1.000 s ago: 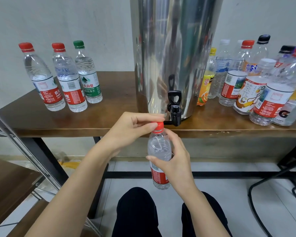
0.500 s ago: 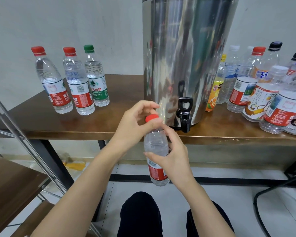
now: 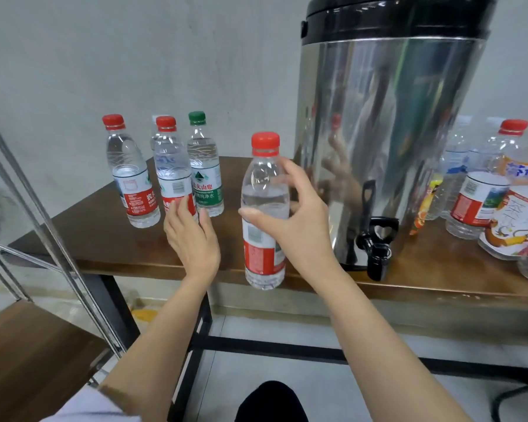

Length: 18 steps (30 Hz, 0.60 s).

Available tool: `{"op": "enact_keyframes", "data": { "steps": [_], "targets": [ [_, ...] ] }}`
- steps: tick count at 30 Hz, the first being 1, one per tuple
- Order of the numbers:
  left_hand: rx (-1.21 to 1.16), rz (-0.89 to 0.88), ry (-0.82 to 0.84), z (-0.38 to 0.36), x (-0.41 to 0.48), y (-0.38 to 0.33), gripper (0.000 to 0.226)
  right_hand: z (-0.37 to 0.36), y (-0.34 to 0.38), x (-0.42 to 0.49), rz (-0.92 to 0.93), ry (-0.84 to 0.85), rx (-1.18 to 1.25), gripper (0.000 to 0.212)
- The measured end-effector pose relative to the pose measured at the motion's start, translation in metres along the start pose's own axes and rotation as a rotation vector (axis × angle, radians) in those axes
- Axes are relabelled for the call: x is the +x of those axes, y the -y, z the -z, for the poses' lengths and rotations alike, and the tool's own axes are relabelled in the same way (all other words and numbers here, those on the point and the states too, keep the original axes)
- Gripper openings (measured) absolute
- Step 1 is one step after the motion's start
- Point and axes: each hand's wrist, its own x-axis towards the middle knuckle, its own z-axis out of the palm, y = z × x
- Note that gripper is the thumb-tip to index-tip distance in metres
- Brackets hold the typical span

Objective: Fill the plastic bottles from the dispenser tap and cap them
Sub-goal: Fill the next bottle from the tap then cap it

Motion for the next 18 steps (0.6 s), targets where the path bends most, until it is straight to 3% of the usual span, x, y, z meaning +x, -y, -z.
{"op": "enact_keyframes", "data": {
  "steps": [4, 10, 18],
  "targets": [
    [0.164, -0.041, -0.019, -0.006, 0.012, 0.014, 0.054, -0.036, -0.024, 0.044, -0.002, -0.068, -0.018, 0.086],
    [0.213, -0.073, 0.021, -0.009, 0.014, 0.017, 0.062, -0.065, -0.058, 0.087, -0.041, -0.080, -0.105, 0.085],
    [0.255, -0.070, 0.002, -0.008, 0.013, 0.016, 0.066, -0.095, -0.081, 0.129, -0.030, 0.005, -0.349, 0.087]
  ]
}}
